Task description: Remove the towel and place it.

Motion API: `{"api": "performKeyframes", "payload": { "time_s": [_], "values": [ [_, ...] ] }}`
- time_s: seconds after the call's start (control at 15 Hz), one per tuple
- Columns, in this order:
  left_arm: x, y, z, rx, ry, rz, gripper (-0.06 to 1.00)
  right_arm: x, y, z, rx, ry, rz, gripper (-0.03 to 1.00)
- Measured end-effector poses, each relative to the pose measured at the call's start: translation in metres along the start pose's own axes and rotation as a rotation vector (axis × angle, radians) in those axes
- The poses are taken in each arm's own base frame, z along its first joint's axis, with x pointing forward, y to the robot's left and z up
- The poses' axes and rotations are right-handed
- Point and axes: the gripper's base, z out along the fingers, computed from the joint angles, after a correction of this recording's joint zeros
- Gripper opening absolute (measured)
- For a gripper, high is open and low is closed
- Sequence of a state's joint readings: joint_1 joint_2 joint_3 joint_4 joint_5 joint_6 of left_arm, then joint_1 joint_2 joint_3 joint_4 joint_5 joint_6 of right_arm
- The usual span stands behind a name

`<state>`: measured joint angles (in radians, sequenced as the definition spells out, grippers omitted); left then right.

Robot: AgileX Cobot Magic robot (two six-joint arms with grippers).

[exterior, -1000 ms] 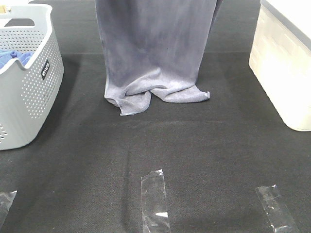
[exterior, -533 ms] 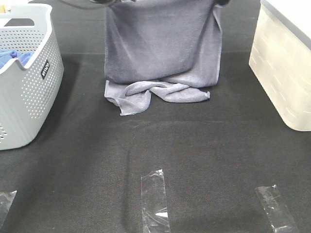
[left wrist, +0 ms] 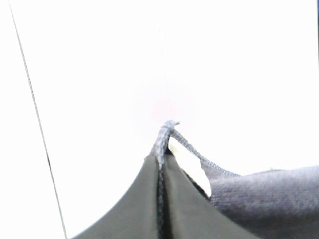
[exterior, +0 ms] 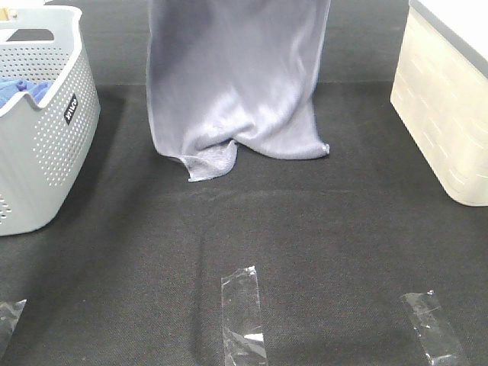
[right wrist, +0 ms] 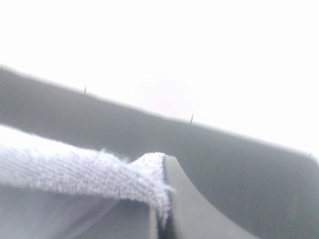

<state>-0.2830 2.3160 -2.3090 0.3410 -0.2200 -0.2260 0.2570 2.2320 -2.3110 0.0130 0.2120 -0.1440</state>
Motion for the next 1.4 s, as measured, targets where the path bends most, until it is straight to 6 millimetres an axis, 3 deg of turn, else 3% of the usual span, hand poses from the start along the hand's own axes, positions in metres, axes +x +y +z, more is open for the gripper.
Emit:
{"api": "performKeyframes", "payload": {
  "time_s": [0.27,0.47,0.67,0.8,1.0,1.2,1.4],
  "values": [
    [-0.058,0.007,-0.003,0.013,-0.291,0.033,0.00,-0.072,-0.010,-0.030,0.043,-0.289,-0.027,0.00],
    [-0.086,0.009,-0.007,0.006,-0.383,0.056,0.00,-0.091,-0.012,-0.044,0.048,-0.328,-0.027,0.00],
    [-0.089,0.010,-0.006,-0.002,-0.363,0.052,0.00,-0.090,-0.012,-0.047,0.037,-0.258,-0.028,0.00],
    [-0.071,0.006,-0.002,-0.020,-0.197,0.019,0.00,-0.081,-0.011,-0.048,0.026,-0.131,-0.064,0.00],
    [-0.024,-0.004,-0.002,-0.087,0.260,-0.008,0.00,-0.048,-0.007,-0.044,-0.022,0.186,-0.073,0.00],
    [0.010,-0.013,-0.019,-0.141,0.689,-0.063,0.00,0.002,0.003,-0.036,-0.108,0.546,-0.048,0.00],
    [0.029,-0.021,-0.040,-0.130,0.999,-0.189,0.00,0.039,0.011,-0.032,-0.175,0.792,-0.023,0.00]
  ]
}}
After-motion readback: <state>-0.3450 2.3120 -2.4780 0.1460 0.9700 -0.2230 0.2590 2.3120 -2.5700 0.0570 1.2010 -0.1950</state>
